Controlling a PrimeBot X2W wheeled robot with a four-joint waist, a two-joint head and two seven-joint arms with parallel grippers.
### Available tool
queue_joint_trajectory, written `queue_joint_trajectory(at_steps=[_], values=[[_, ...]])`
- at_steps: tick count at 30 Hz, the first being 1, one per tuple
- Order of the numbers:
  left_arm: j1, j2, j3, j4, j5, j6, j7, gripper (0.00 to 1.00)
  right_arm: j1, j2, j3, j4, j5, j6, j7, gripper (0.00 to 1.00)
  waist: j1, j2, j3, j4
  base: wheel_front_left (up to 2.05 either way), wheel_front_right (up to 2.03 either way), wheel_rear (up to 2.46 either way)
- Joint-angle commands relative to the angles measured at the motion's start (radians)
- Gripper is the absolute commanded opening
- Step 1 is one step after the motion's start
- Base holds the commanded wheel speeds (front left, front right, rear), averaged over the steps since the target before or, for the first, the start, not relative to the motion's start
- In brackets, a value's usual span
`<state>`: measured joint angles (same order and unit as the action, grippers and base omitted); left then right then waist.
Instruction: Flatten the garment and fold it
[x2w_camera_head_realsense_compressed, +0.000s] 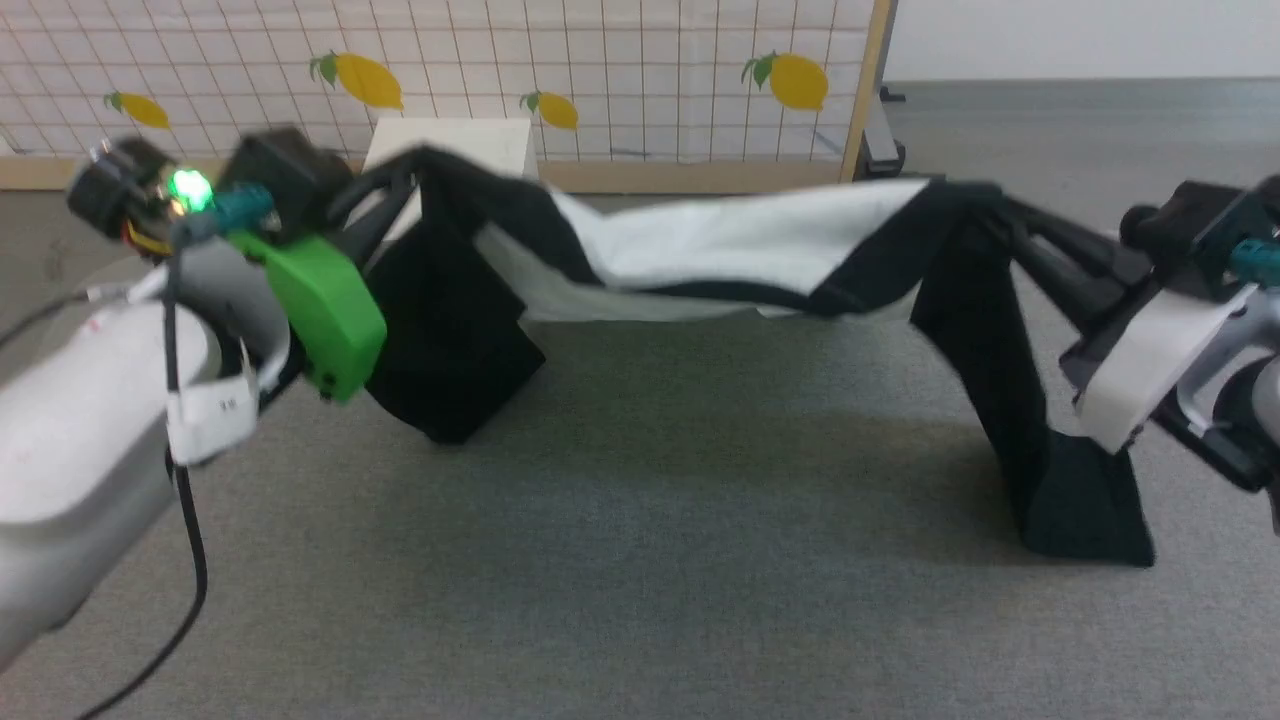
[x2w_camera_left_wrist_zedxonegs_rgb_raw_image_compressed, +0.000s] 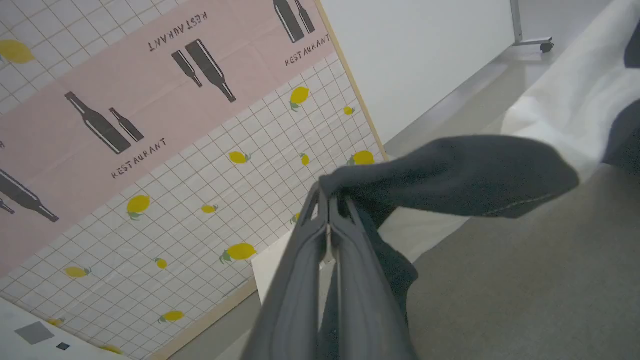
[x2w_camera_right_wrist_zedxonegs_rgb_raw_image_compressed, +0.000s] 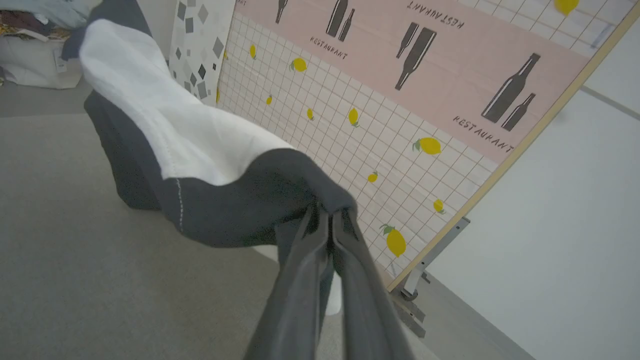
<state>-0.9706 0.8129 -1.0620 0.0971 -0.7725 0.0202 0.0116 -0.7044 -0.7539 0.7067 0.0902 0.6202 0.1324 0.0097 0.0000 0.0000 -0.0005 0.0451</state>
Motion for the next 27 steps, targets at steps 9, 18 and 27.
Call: queue_joint_trajectory(at_steps=[9,18,27], values=[[-0.219,-0.107,0.053,0.08,0.072,0.015,-0.003,0.0,-0.104,0.082,-0.194,-0.008,-0.148,-0.002,0.074,0.0,0.0,0.0,0.009,0.024,0.0,0.0,0.0],[-0.414,-0.176,0.086,0.234,0.125,-0.013,-0.024,0.0,-0.335,0.103,-0.199,0.044,-0.226,-0.002,0.14,0.0,0.0,0.0,0.147,0.027,0.0,0.0,0.0],[-0.657,-0.221,0.126,0.392,0.187,-0.032,-0.049,0.0,-0.671,0.103,-0.105,0.153,-0.334,-0.002,0.144,0.0,0.0,0.0,0.361,0.019,0.0,0.0,0.0]])
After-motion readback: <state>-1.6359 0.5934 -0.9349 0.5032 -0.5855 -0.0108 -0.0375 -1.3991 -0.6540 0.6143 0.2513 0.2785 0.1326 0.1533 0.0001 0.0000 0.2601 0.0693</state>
